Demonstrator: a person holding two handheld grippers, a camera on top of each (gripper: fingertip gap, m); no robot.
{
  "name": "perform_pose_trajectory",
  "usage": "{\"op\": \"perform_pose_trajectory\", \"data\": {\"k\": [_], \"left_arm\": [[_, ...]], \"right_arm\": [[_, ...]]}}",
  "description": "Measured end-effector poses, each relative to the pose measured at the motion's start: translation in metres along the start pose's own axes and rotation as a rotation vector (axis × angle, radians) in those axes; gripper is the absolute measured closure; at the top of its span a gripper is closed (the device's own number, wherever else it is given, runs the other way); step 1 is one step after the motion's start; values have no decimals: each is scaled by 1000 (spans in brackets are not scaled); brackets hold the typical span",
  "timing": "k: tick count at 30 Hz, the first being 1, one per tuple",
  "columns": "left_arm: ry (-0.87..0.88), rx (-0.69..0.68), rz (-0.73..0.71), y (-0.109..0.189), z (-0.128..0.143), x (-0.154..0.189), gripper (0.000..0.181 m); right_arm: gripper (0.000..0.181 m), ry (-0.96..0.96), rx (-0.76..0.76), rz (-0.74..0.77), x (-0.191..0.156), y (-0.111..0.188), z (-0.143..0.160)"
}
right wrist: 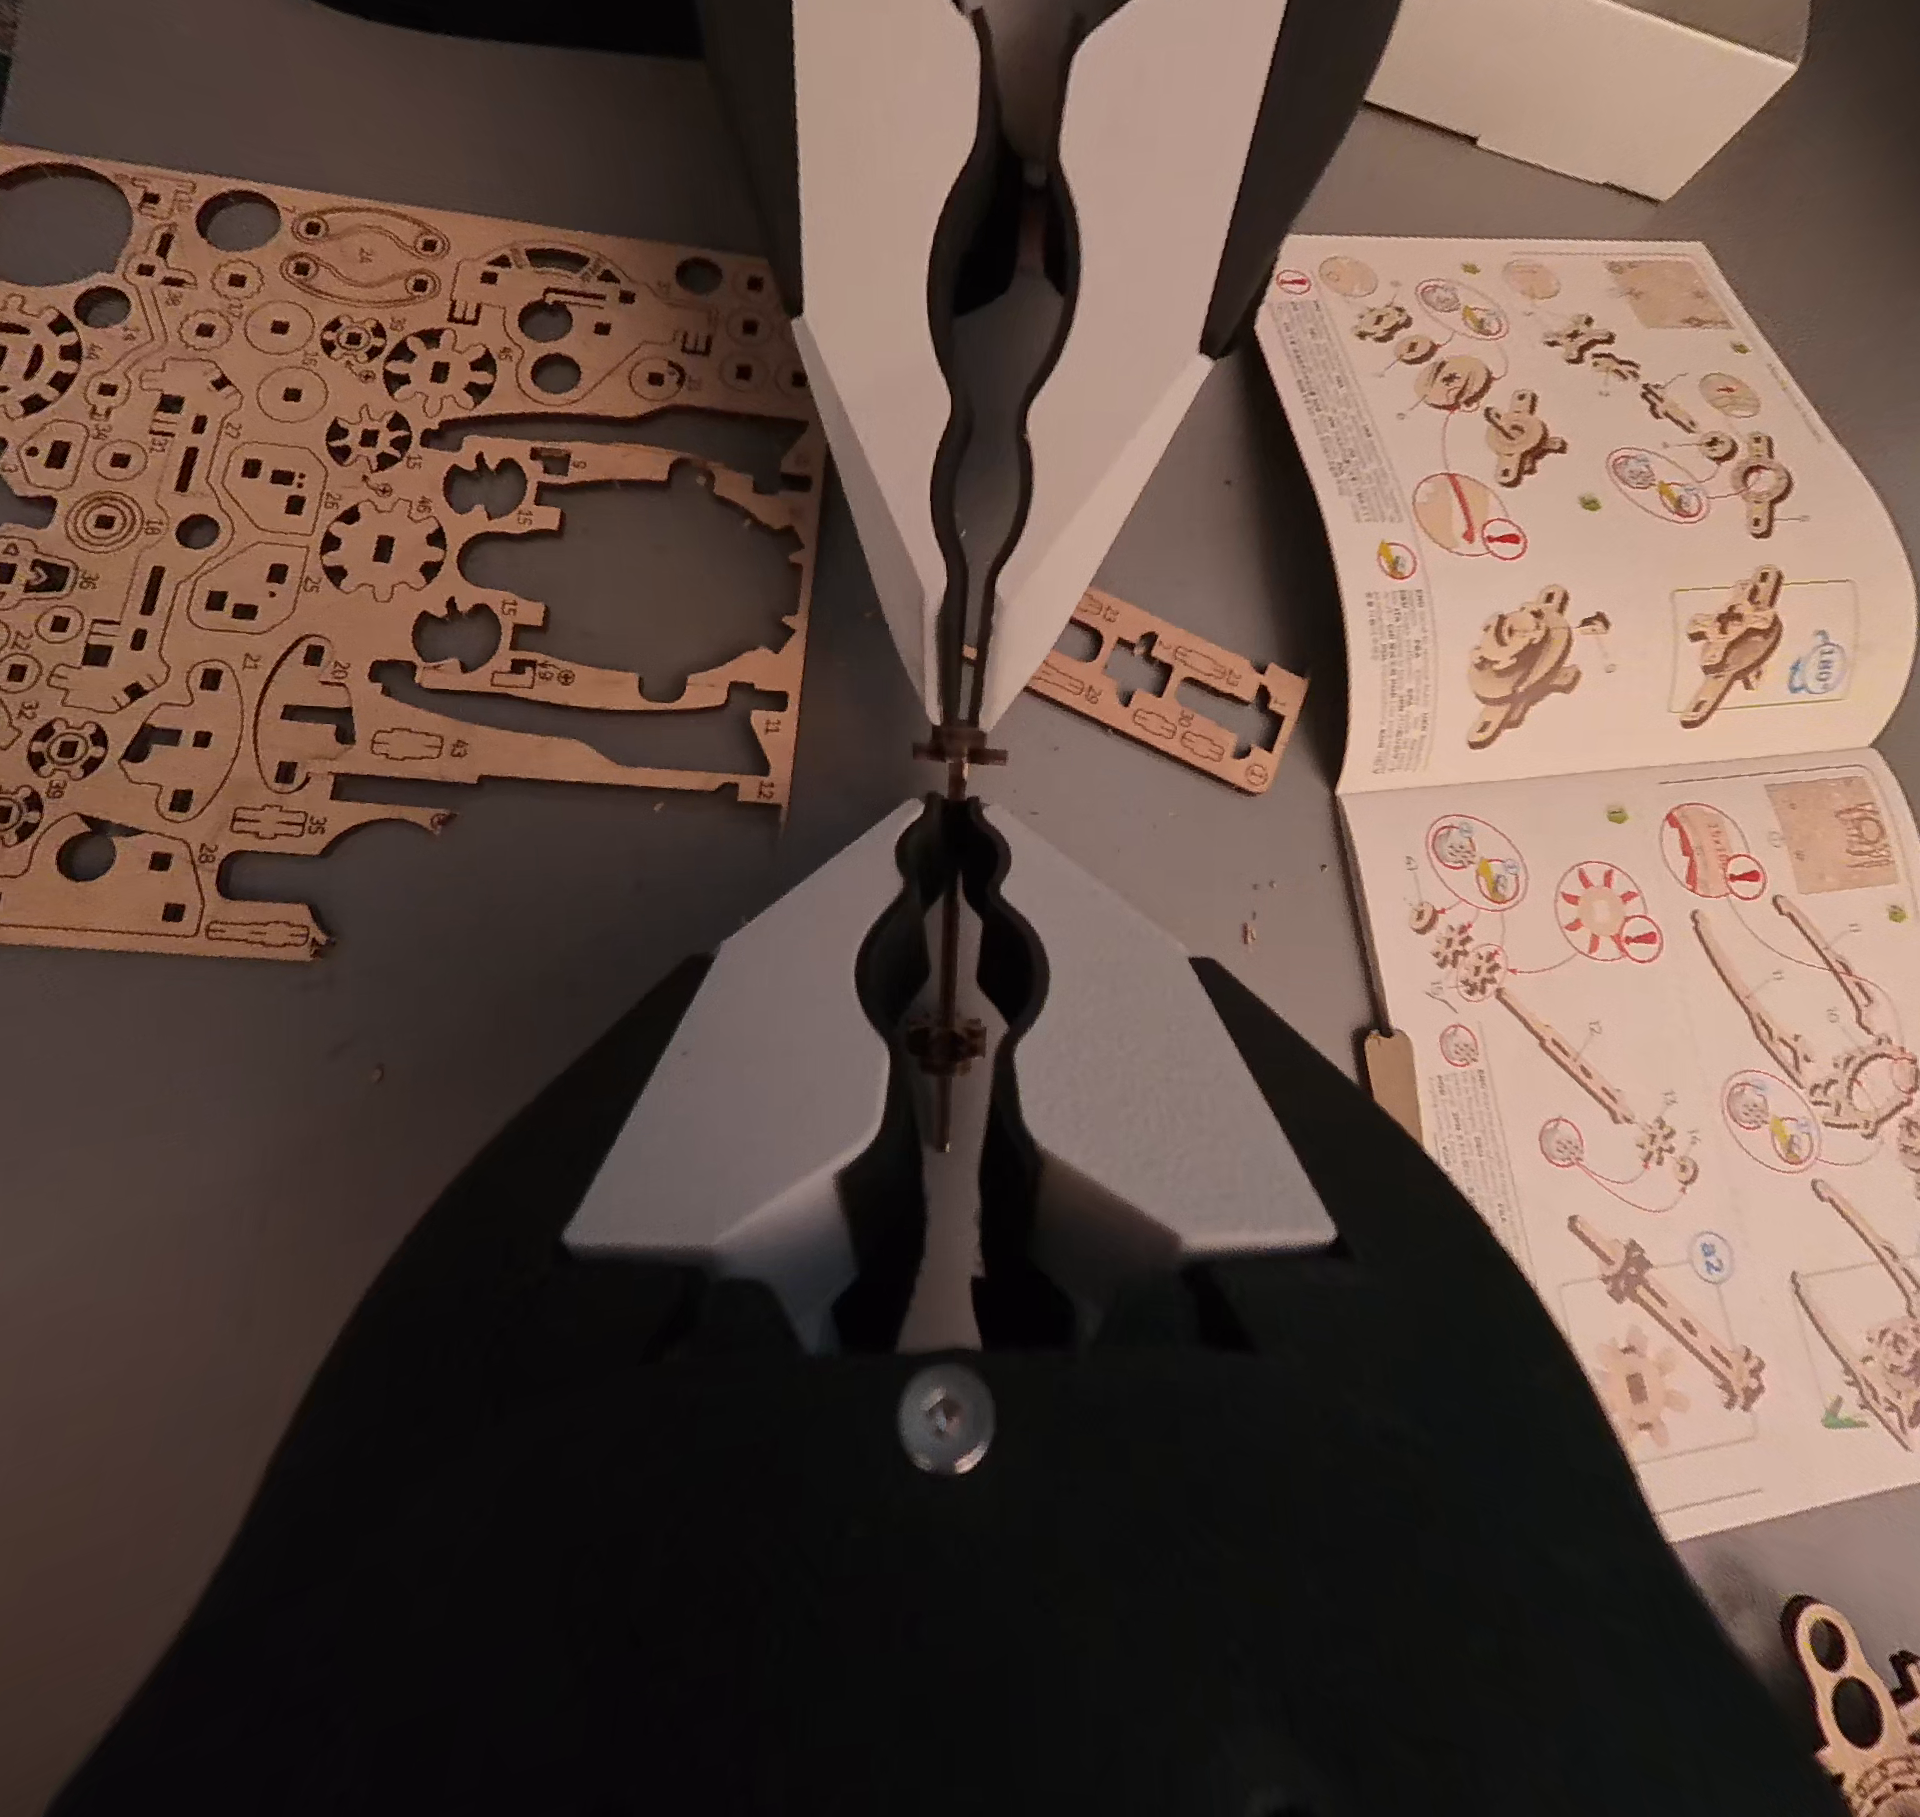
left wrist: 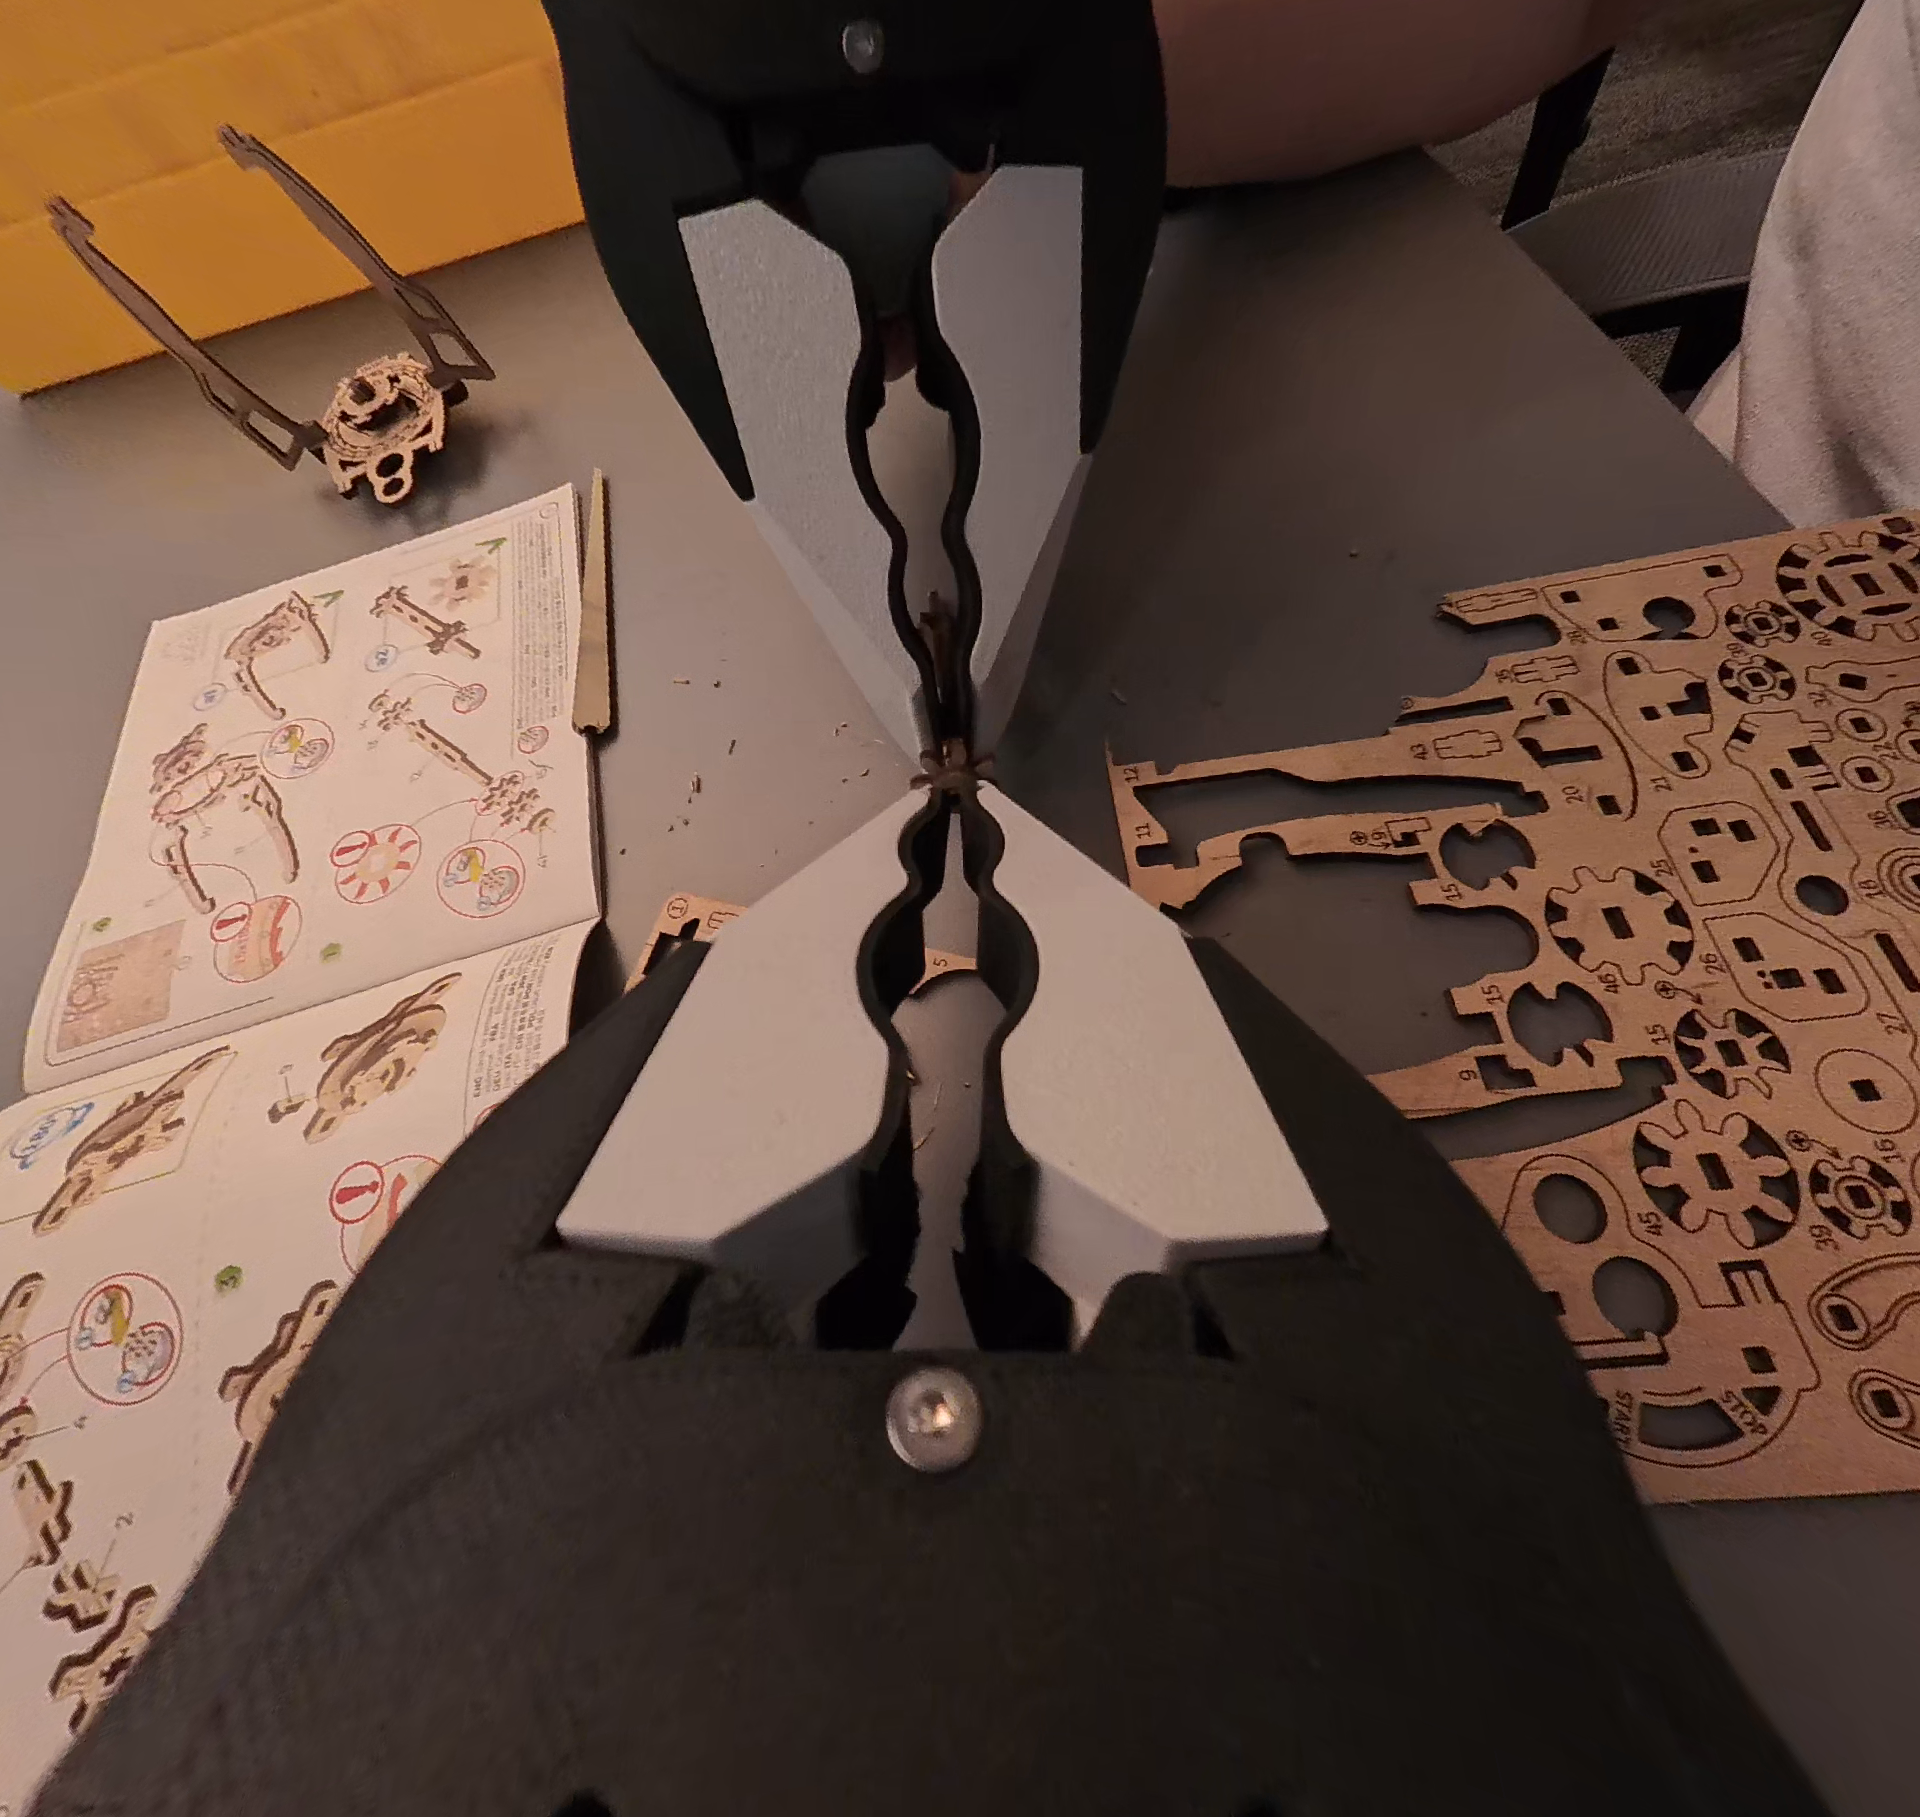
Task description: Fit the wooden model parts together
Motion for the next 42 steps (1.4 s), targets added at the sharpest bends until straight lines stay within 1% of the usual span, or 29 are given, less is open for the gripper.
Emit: {"op": "perform_pose_trajectory", "data": {"k": [3,5,6,7,9,12,15,18,20,22,23,25,28,31,33,35,37,39,42], "left_arm": [[-3,6,-6,1,0,-1,181],[8,36,-17,7,-4,-4,181],[23,61,-29,13,-8,-7,173],[40,94,-33,18,-14,-8,161],[56,146,-24,26,-21,-9,156],[46,91,-67,21,-11,-13,147],[40,50,-60,11,-7,-10,147],[78,4,-86,2,-3,-14,147],[145,-31,-108,-4,1,-21,148],[229,-40,-78,-8,1,-24,147],[278,-16,-52,-7,-3,-26,148],[373,78,26,-2,-15,-26,152],[483,252,113,15,-36,-30,149],[552,445,146,41,-53,-38,149],[576,514,154,51,-57,-41,159],[570,525,135,54,-57,-42,167],[548,539,124,57,-60,-41,174],[557,574,122,60,-63,-42,177],[608,586,167,57,-62,-43,176]], "right_arm": [[181,-2,4,-6,0,0,0],[181,-15,34,-4,3,3,-2],[181,-24,55,-6,4,5,-4],[181,-39,65,-10,5,6,-5],[181,-46,28,25,9,5,-1],[181,-57,4,71,13,9,0],[181,-56,-37,148,18,13,1],[181,-109,-50,160,22,16,2],[181,-181,11,143,25,22,-4],[181,-260,77,171,34,32,-12],[181,-298,124,189,38,39,-17],[181,-368,239,156,40,51,-31],[181,-493,471,102,49,73,-49],[181,-520,561,25,52,79,-54],[181,-558,685,-64,52,88,-61],[181,-625,804,-202,54,95,-66],[181,-691,877,-303,58,96,-65],[181,-729,912,-367,59,94,-64],[181,-769,952,-423,61,90,-64]]}}
Point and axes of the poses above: each gripper's, where its closed fingertips meet, y back along the fingers, z out of its underside, x = y × z across the jaws, the point moved 2 cm from there along y, back along the fingers, and after that the axes turned 14 degrees about -x, right-handed, at the moved point
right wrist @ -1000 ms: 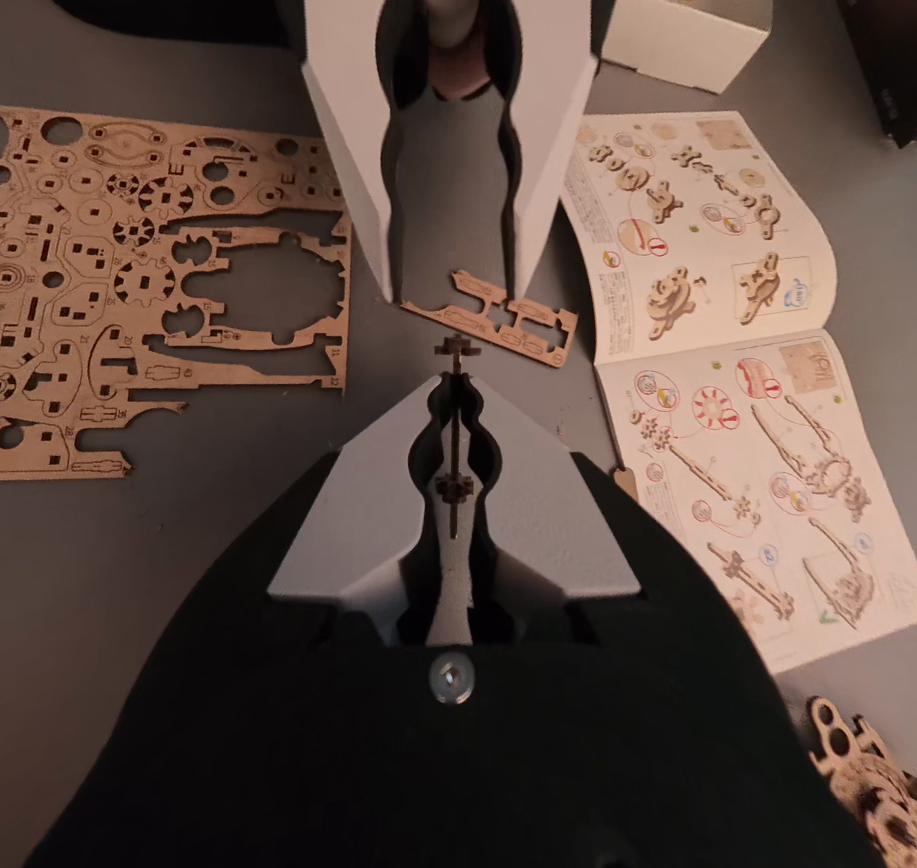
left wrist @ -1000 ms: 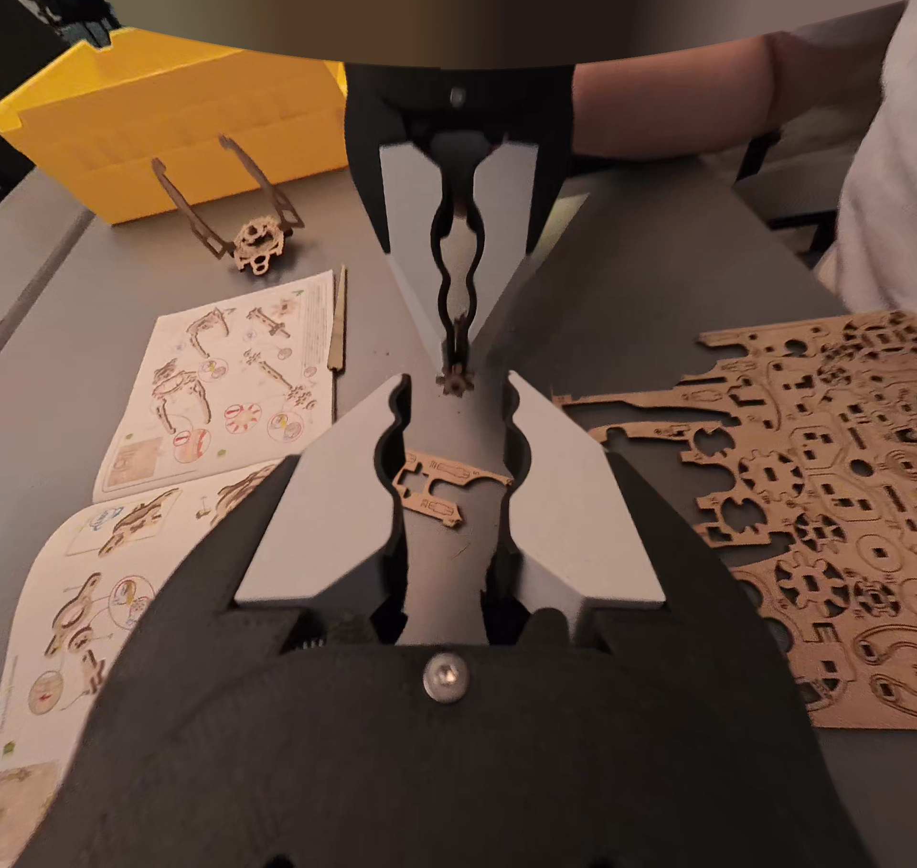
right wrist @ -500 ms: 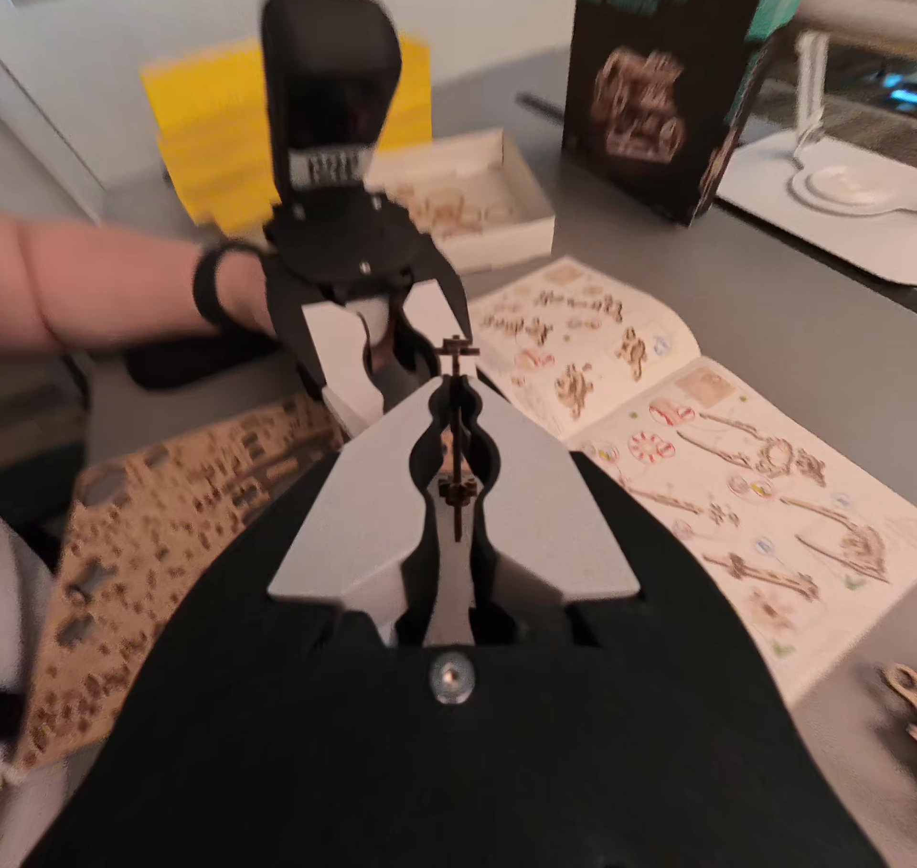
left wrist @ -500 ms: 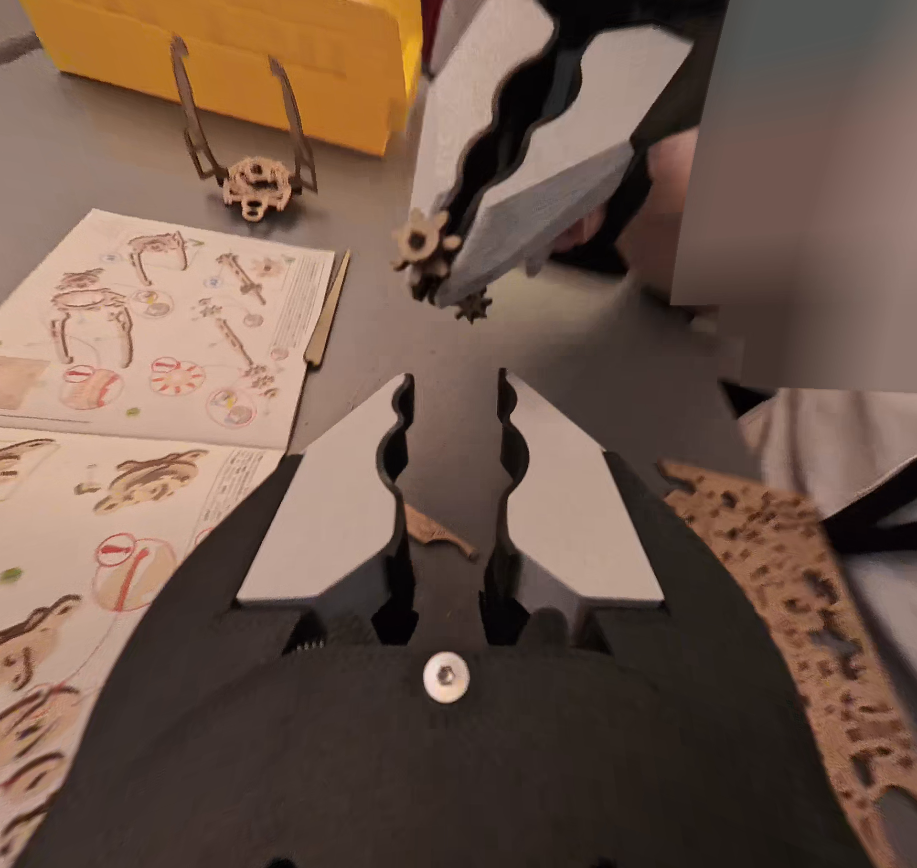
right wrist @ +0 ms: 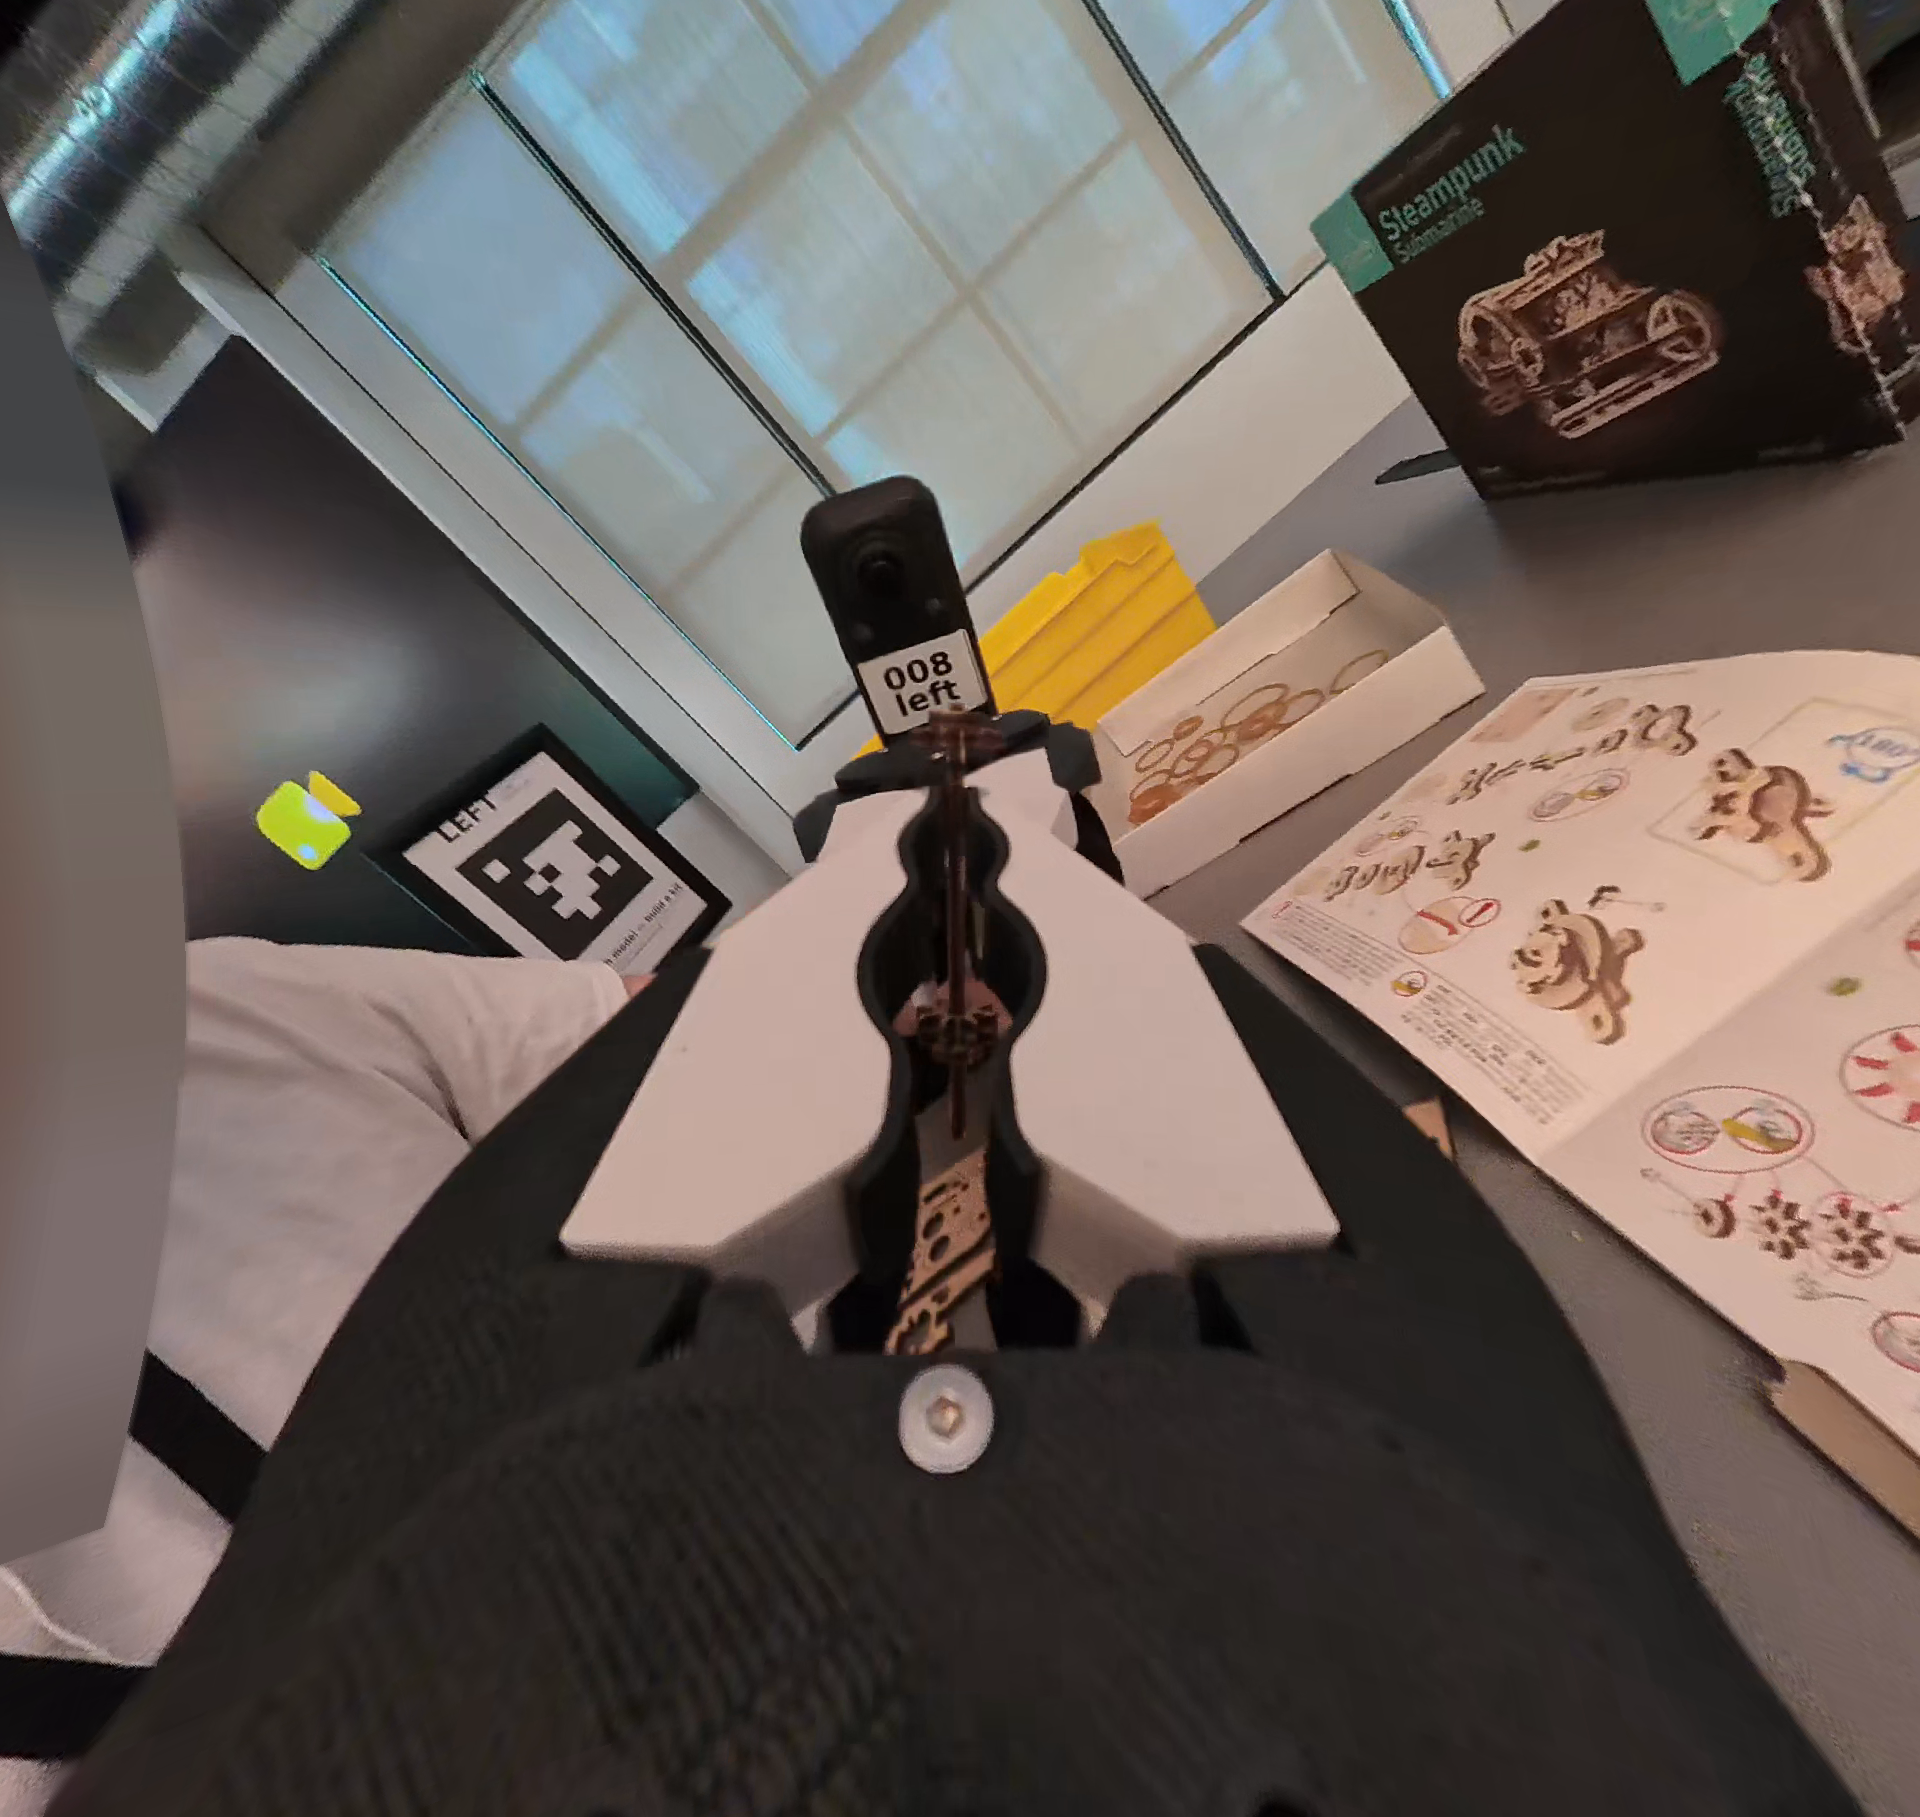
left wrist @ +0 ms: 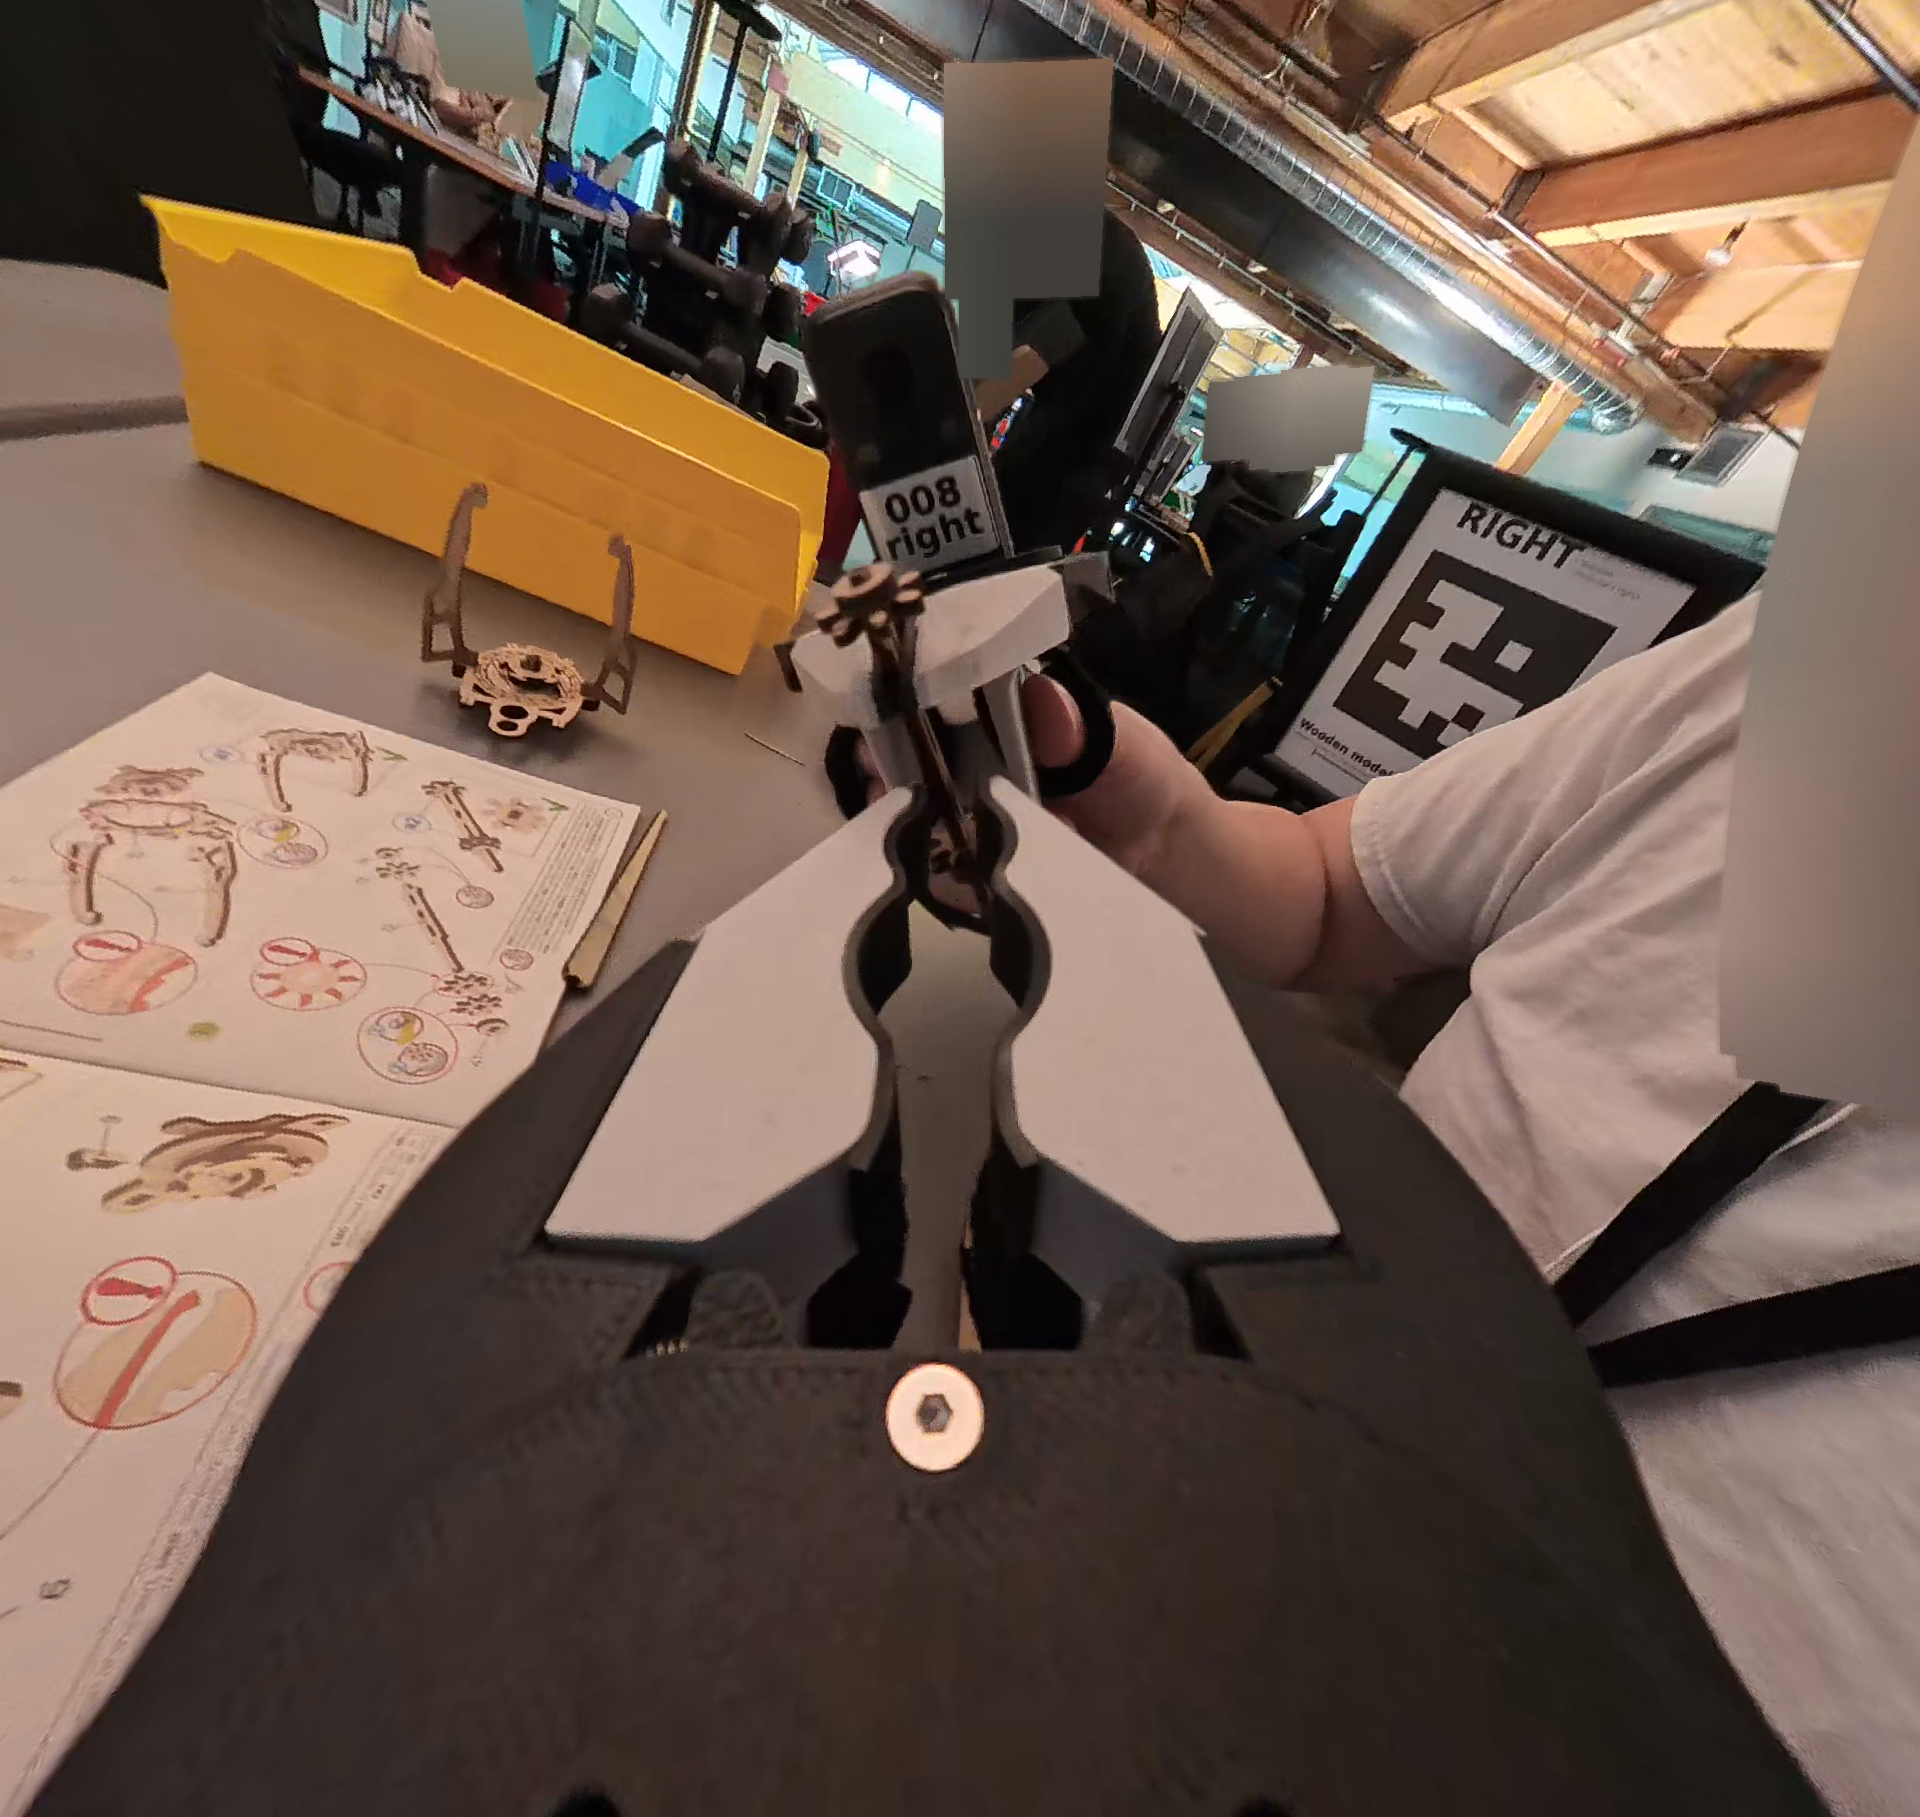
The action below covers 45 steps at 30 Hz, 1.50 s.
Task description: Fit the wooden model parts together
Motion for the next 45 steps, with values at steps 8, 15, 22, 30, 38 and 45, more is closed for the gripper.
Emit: {"op": "perform_pose_trajectory", "data": {"k": [8,15,22,30,38,45], "left_arm": [[8,16,24,2,-2,1,181],[-200,-2,-90,8,-6,10,181],[274,4,150,3,-2,3,181],[447,-24,159,0,7,-6,181],[395,-40,93,2,6,-7,181],[436,-26,139,2,4,-3,181]], "right_arm": [[180,17,0,-70,-5,-7,4],[181,198,21,-84,-20,2,2],[181,105,11,-76,-5,4,5],[181,5,-20,-84,11,5,13],[181,27,-5,-100,14,11,10],[179,0,1,-122,20,14,9]]}}
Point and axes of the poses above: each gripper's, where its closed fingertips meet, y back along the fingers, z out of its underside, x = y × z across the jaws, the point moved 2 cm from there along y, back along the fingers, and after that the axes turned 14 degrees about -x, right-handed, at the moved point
